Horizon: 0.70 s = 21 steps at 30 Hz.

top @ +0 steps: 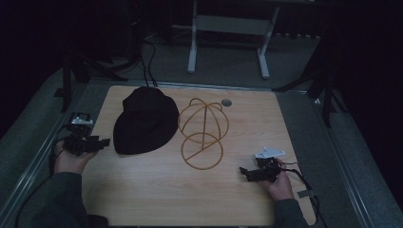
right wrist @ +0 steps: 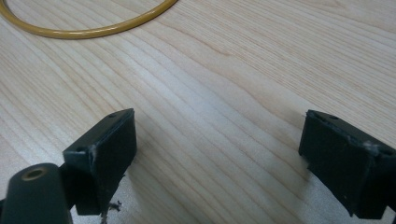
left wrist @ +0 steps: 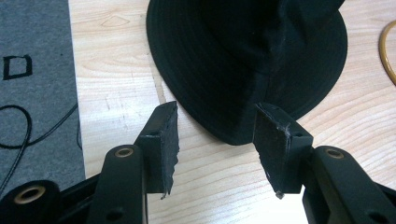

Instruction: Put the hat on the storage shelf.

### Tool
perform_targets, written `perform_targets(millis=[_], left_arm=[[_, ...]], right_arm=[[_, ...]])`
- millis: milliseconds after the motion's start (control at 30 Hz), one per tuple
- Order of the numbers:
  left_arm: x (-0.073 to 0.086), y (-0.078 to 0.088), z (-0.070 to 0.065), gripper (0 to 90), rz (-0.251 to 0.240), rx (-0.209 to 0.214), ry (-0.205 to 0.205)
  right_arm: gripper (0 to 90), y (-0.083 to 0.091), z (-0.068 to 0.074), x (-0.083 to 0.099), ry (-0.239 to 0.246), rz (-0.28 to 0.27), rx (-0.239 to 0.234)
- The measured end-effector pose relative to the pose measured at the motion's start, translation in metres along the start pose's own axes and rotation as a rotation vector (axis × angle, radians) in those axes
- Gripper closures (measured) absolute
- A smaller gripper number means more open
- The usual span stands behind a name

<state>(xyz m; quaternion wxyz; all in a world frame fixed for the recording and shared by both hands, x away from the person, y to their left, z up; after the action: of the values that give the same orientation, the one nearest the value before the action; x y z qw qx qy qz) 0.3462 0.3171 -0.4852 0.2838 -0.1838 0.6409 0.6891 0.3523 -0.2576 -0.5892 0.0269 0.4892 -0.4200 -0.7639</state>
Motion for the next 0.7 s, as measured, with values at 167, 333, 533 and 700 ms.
perform_targets(millis=[167,333,533,700], left_arm=[[-0.005,0.001,-0.001,50.7,0.006,0.009,-0.04],[-0.013,0.002,-0.002,50.7,-0.012,0.06,-0.128],[-0.022,0.0,-0.007,51.0,-0.012,0.073,-0.234],[-0.031,-0.001,-0.013,52.4,-0.009,0.087,-0.286]], right_arm=[[11.1,0.0,0.0,0.0,0.001,0.001,0.001],[11.2,0.0,0.0,0.0,0.0,0.0,0.001],[11.6,0.0,0.001,0.001,-0.004,-0.001,0.003],[11.6,0.0,0.001,0.001,-0.004,0.0,0.003]])
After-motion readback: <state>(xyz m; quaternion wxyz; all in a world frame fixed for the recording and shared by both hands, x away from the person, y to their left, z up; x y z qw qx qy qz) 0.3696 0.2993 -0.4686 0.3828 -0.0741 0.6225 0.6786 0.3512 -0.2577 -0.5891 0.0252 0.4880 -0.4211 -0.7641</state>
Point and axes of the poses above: each handheld gripper's, and its own axes: y roughly backward along the jaws, x roughly out of its underside, z roughly to its left, the point moved 3 cm from there along -y, roughly forward along the jaws, and after that the axes turned 14 degrees about -x, right-handed, at the moved point
